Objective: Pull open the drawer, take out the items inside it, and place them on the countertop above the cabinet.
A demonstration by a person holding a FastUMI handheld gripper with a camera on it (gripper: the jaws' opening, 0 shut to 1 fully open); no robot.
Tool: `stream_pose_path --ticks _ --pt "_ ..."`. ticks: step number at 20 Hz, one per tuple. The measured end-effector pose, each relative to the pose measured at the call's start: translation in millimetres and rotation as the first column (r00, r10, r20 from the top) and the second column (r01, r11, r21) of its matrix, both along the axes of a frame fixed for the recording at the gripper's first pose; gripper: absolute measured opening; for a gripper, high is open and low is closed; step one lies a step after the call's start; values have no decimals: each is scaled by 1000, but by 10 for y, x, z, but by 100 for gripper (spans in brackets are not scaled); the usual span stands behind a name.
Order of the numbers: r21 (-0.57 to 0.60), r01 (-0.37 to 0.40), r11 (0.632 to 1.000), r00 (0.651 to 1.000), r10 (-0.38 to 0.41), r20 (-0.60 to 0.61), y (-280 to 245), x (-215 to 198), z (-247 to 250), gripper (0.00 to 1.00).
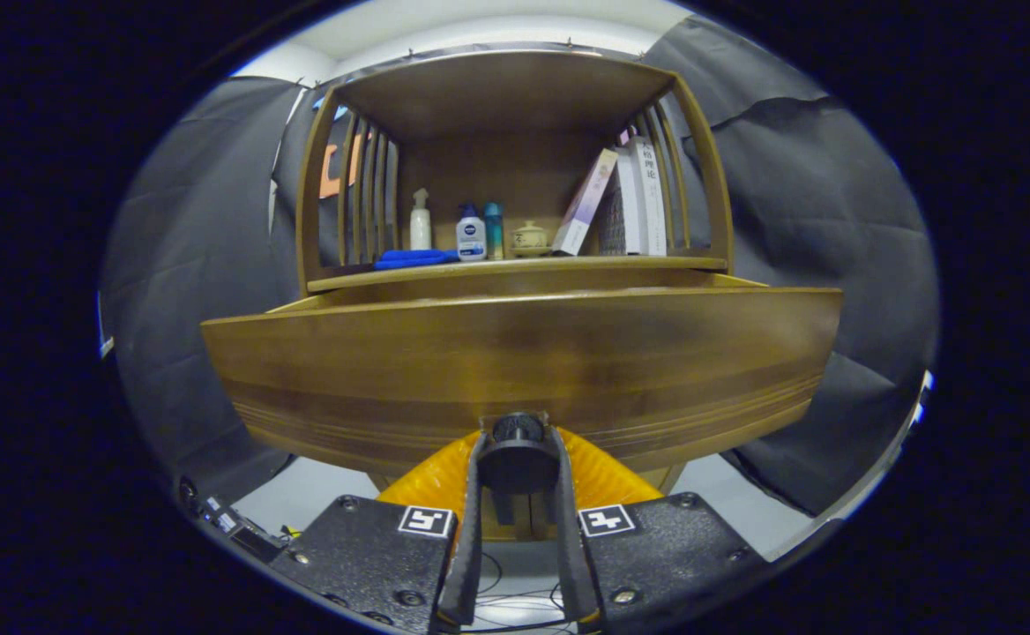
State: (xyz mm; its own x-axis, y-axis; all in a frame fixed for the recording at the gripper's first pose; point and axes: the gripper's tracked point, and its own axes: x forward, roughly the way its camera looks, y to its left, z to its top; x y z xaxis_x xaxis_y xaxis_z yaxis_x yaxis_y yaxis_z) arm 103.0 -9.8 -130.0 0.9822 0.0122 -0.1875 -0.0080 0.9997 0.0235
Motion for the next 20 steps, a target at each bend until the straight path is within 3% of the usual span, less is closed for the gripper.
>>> stream_pose_path --ticks 10,20 --pt "2 -10 1000 1000 10 -8 16 -359 -61 39" --pt "-13 -28 1000 999 28 -44 13 -453 -96 39"
